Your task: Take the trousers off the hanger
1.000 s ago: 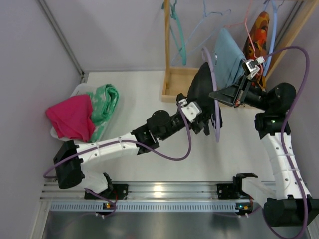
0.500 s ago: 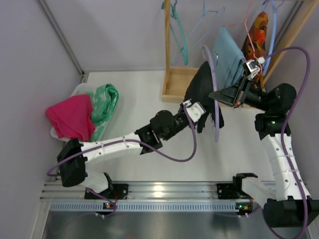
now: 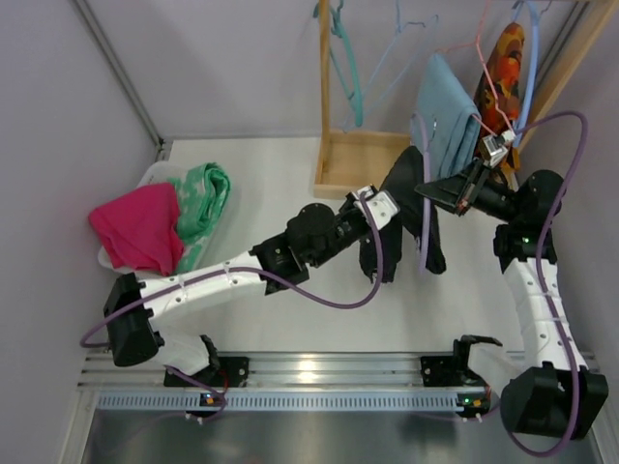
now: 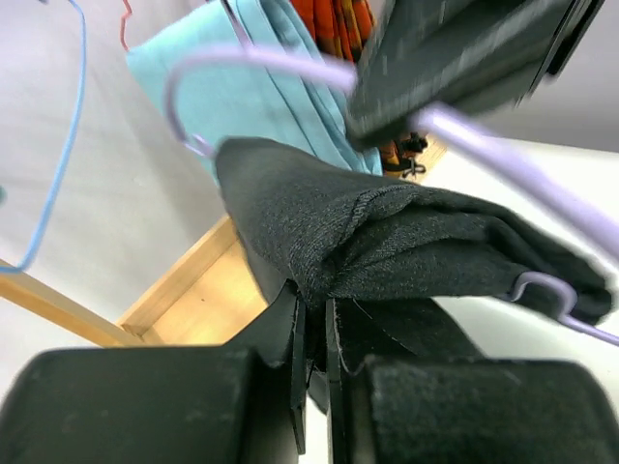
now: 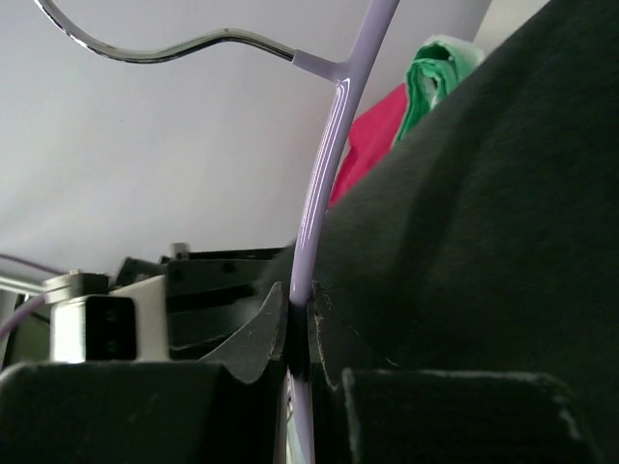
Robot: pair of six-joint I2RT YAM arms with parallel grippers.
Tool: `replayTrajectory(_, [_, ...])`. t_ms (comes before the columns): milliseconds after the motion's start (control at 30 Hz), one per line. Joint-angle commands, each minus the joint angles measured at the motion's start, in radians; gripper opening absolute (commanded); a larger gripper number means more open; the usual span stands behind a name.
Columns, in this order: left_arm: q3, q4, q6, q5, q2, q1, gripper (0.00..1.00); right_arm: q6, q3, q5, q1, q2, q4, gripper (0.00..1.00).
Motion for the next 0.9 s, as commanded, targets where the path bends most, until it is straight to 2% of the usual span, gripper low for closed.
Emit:
replayTrajectory(0, [0.144, 0.085, 0.024, -0.018, -0.129, -0.002, 0.00, -0.080, -0.026, 0.024, -0.034, 0.021, 0.074, 0.00])
replayTrajectory(333, [0.367, -0.045, 0.042, -0.084, -0.147, -0.002, 0.00, -0.244, -0.118, 0.015, -0.037, 0.058, -0.016, 0.00])
replayTrajectory(533, [0.378, -0.108, 0.054, -0.112, -0.213, -0.002, 0.00, -0.353, -0.126, 0.016, -0.039, 0.084, -0.096, 0.00])
replayTrajectory(633, [0.361, -0.146, -0.012, -0.043, -0.273, 0.042, 0.00, -0.394, -0.125, 0.016, -0.039, 0.097, -0.125, 0.00])
replayTrajectory(867, [0.284, -0.255, -0.198, 0.106, -0.414, 0.260, 0.00, -0.460, -0.094, 0.021, -0.039, 0.112, -0.173, 0.00])
